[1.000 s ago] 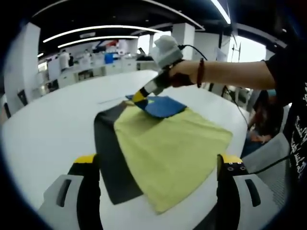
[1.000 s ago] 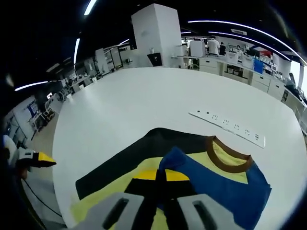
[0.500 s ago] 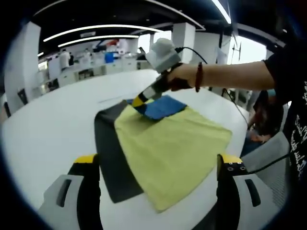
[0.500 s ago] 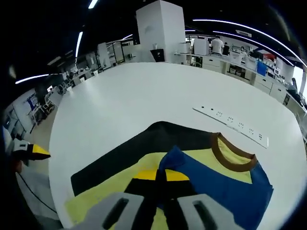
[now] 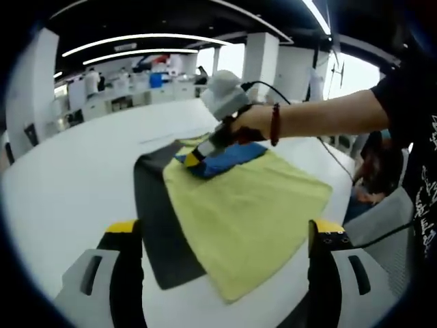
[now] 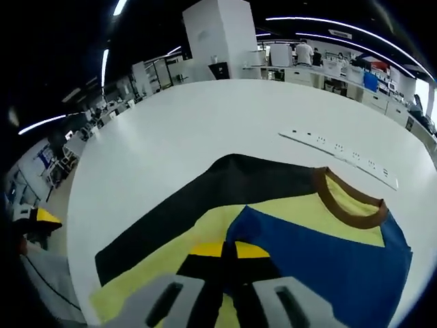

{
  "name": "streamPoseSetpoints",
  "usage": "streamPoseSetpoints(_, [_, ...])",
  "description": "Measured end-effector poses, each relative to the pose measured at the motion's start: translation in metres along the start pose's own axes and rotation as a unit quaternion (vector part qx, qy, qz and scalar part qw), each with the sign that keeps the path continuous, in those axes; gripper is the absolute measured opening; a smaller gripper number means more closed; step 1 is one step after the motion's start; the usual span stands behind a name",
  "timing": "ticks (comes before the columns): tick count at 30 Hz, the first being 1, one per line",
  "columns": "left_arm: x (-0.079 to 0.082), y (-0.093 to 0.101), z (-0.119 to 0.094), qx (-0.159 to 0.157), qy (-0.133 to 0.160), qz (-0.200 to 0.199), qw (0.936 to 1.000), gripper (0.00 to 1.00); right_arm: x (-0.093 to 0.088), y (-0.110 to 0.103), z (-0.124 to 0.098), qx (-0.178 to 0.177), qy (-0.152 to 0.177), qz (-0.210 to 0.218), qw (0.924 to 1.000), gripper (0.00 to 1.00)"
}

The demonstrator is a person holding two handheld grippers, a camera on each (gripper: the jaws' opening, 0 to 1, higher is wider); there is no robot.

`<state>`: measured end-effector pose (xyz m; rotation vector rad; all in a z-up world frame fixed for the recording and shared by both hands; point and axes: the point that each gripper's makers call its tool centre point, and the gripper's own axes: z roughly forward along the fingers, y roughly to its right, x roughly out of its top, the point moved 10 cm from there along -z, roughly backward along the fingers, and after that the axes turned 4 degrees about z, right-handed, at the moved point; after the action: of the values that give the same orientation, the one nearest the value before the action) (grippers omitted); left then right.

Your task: Fold the garment on the visible template until the final outline fits inside the template.

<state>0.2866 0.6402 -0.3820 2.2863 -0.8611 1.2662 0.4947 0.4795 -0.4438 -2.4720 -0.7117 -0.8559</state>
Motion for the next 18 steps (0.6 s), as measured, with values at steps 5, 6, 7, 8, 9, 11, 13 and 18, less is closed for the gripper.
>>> streamPoseSetpoints(5, [-0.002,-0.001,0.000,0.000,0.003,-0.006,1.0000,0.98,-0.003,0.000,0.007,0.001,-0.006,0.004,1.0000,0.00])
streamPoseSetpoints(6, [-0.003,-0.002,0.000,0.001,0.002,-0.006,1.0000,0.98,-0.004,0.000,0.008,0.001,-0.005,0.006,1.0000,0.00])
streamPoseSetpoints(7, [-0.003,-0.003,0.000,0.001,0.002,-0.006,1.0000,0.98,-0.004,0.000,0.009,0.002,-0.004,0.007,1.0000,0.00])
streamPoseSetpoints(8, [-0.004,-0.004,-0.001,0.001,0.001,-0.006,1.0000,0.98,-0.005,0.000,0.010,0.003,-0.003,0.014,0.9999,0.00])
streamPoseSetpoints(9, [-0.005,-0.004,-0.001,0.002,0.001,-0.007,1.0000,0.98,-0.006,0.000,0.008,0.004,-0.003,0.017,0.9998,0.00])
streamPoseSetpoints(11, [-0.005,-0.004,-0.002,0.003,0.001,-0.009,1.0000,0.98,-0.007,0.000,0.009,0.011,0.000,0.028,0.9996,0.00])
streamPoseSetpoints(13, [-0.006,-0.004,-0.003,0.003,-0.002,-0.008,1.0000,0.98,-0.009,-0.001,0.009,0.022,0.005,0.048,0.9986,0.02])
streamPoseSetpoints(18, [-0.005,-0.003,-0.003,0.001,-0.002,-0.006,1.0000,0.98,-0.010,-0.001,0.008,0.042,0.006,0.060,0.9973,0.07])
